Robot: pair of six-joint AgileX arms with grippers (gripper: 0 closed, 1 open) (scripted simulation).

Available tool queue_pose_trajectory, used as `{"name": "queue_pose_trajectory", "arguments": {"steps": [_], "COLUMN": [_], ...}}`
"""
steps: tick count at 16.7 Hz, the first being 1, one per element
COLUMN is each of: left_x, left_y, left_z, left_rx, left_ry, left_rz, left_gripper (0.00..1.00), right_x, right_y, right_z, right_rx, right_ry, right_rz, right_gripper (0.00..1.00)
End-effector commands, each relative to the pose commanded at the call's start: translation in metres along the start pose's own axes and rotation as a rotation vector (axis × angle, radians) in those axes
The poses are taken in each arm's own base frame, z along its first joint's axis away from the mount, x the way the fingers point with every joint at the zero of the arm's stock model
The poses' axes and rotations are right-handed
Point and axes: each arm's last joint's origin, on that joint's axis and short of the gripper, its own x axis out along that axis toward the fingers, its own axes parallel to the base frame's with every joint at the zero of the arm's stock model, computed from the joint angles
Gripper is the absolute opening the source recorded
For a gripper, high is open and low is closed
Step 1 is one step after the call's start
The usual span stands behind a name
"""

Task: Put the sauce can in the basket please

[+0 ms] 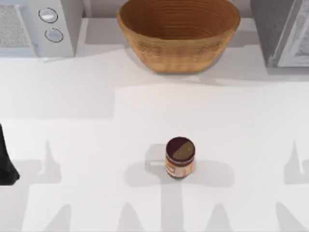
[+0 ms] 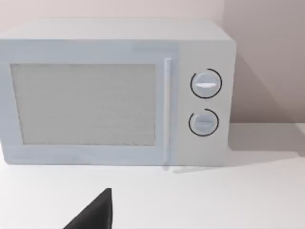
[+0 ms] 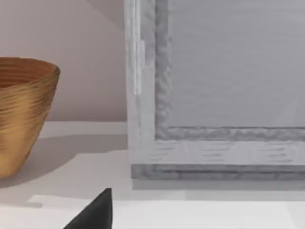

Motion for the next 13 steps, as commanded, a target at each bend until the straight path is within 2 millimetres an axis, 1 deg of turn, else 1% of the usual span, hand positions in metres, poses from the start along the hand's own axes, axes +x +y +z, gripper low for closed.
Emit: {"name": "queue_pose_trajectory", "arguments": {"steps": [2,4,8,10,13], "left_x": [0.000,0.001,0.012,0.024,0.055], "left_y": [0.000,-0.001,-0.006,-0.011,-0.023], "left_z": [0.000,0.004,0.027,0.039,0.049], "left_rx": [0.000,0.000,0.008,0.016,0.032], "left_ry": [0.000,-0.010,-0.052,-0.061,-0.050], "left_rz": [0.000,-0.019,-0.135,-0.226,-0.404], "left_gripper": [1.00,1.00,1.00,1.00,1.00], "right_x": [0.000,0.000,0.000,0.000,0.000], "right_y": [0.000,0.000,0.000,0.000,0.000], "right_z": [0.000,0.000,0.000,0.000,0.000], "right_rx": [0.000,0.000,0.000,0.000,0.000], "right_ry": [0.000,0.000,0.000,0.000,0.000], "right_rz": [0.000,0.000,0.000,0.000,0.000], "right_gripper": [1.00,1.00,1.00,1.00,1.00]}}
